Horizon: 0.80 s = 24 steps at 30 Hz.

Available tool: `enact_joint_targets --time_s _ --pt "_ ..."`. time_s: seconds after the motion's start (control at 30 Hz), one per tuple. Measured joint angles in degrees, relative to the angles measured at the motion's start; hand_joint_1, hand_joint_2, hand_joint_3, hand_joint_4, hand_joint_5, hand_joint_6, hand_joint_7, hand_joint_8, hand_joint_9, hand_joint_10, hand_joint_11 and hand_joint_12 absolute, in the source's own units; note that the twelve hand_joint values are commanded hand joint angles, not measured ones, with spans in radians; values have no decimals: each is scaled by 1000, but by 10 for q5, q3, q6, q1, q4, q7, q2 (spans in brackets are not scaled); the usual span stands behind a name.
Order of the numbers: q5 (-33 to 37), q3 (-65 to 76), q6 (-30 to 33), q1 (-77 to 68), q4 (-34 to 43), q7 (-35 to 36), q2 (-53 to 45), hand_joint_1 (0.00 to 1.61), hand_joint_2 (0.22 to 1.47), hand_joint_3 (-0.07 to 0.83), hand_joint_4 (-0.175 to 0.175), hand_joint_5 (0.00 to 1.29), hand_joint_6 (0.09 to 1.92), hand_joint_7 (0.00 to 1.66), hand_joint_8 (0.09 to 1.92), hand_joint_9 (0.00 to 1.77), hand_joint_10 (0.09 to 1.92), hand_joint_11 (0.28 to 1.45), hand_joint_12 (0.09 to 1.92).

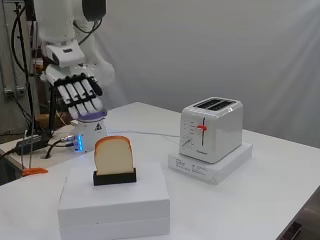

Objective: Teleoperate dual arm-hand system to toast a bread

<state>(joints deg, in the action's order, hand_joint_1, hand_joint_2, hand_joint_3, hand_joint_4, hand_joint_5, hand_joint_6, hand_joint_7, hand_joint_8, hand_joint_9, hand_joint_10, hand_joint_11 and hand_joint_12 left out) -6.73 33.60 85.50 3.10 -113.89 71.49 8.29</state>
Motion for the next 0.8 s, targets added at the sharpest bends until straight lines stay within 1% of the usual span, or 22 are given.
enact_joint_targets --time_s 0.1,0.17,0.27,0.37,0.5,0.57,0.67,0.73,0.8 --pt "-20 22 -13 -8 33 0 -54 204 1335 3 -81 254 87 297 87 366 87 404 87" --pt "-45 55 -23 -50 52 -14 -52 218 1305 -9 -92 265 87 316 87 384 87 409 87" --pt "-92 169 -35 -203 80 -31 12 243 1238 -22 -98 260 87 319 87 368 87 401 87" --pt "-140 313 -52 -398 113 -47 95 278 1198 -21 -98 254 87 313 87 354 87 395 87" --pt "-206 504 -76 -669 163 -71 207 298 1170 -17 -98 253 87 310 87 349 87 394 87" --pt "-233 588 -85 -779 185 -81 253 301 1162 -16 -96 253 87 310 87 349 87 394 87" --pt "-262 699 -92 -895 203 -94 301 301 1150 -16 -89 256 87 313 87 354 87 399 87" --pt "-270 731 -92 -919 205 -99 310 309 1143 -14 -81 265 87 328 87 372 87 405 87" --pt "-276 738 -87 -917 200 -103 312 327 1131 -6 -73 288 87 410 87 469 87 435 87"
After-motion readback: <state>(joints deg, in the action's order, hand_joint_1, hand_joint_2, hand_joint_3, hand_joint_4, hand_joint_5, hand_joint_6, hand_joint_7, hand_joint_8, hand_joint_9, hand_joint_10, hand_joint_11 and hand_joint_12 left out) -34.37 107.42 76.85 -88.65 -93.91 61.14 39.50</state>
